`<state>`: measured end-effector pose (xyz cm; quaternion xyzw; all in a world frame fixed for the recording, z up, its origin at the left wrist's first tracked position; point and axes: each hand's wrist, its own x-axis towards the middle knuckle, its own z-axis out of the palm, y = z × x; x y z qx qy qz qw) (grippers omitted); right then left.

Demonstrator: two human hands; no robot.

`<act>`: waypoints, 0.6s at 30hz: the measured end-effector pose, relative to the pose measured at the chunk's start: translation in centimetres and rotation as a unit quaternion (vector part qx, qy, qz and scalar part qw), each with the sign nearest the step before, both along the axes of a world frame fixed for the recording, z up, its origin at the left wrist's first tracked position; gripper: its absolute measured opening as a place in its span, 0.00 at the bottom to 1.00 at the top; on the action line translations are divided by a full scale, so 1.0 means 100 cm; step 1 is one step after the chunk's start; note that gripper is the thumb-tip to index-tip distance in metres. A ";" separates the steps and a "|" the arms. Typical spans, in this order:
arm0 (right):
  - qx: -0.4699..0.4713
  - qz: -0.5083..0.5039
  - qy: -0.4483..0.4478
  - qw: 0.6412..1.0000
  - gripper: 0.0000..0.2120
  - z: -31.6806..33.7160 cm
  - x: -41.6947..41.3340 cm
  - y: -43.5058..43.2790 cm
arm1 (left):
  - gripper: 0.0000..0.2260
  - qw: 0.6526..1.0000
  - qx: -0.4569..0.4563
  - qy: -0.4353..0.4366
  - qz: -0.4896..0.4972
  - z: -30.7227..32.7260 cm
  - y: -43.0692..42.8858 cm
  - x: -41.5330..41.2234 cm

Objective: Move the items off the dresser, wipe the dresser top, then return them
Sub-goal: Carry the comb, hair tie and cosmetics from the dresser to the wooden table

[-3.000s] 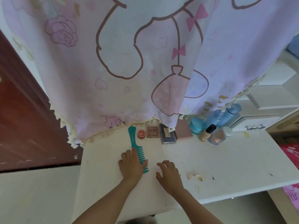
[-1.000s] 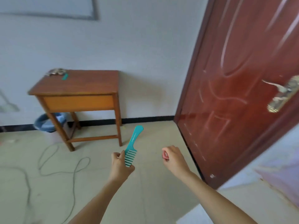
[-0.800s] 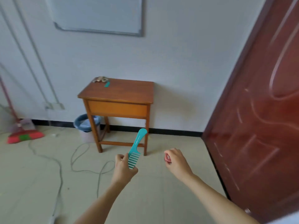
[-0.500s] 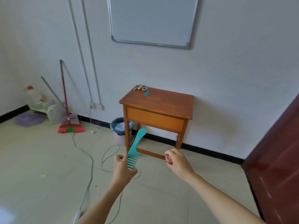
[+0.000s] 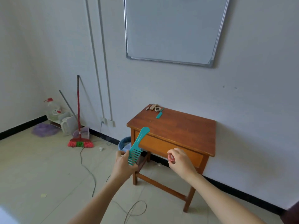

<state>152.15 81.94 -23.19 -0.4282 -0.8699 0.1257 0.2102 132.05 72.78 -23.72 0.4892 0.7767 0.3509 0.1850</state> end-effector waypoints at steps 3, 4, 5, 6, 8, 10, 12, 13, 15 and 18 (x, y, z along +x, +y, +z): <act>-0.005 0.019 -0.014 1.000 0.14 -0.001 -0.014 0.036 | 0.25 1.000 -0.008 -0.015 0.022 -0.006 0.026 -0.013; -0.010 0.025 -0.020 0.999 0.15 -0.002 -0.021 0.045 | 0.24 0.999 -0.013 -0.017 0.029 -0.009 0.033 -0.018; -0.014 0.032 -0.028 0.999 0.15 -0.003 -0.029 0.055 | 0.23 0.999 -0.015 -0.019 0.035 -0.012 0.039 -0.023; -0.016 0.039 -0.034 0.999 0.15 -0.005 -0.037 0.065 | 0.23 0.999 -0.012 -0.021 0.039 -0.014 0.047 -0.030; -0.020 0.046 -0.042 0.998 0.15 -0.010 -0.057 0.085 | 0.23 0.999 -0.004 -0.025 0.046 -0.017 0.065 -0.047; -0.024 0.051 -0.050 0.997 0.15 -0.016 -0.079 0.104 | 0.22 0.998 0.004 -0.028 0.049 -0.023 0.088 -0.066; -0.030 0.047 -0.060 0.997 0.15 -0.022 -0.100 0.125 | 0.22 0.998 0.007 -0.031 0.046 -0.028 0.117 -0.087; -0.035 0.042 -0.064 0.996 0.16 -0.024 -0.109 0.136 | 0.23 0.998 0.009 -0.036 0.041 -0.030 0.133 -0.097; -0.042 0.026 -0.070 0.996 0.16 -0.024 -0.126 0.159 | 0.24 0.998 0.013 -0.050 0.023 -0.032 0.166 -0.116; -0.055 -0.022 -0.066 0.996 0.16 -0.018 -0.140 0.198 | 0.24 0.998 -0.002 -0.054 -0.013 -0.032 0.213 -0.138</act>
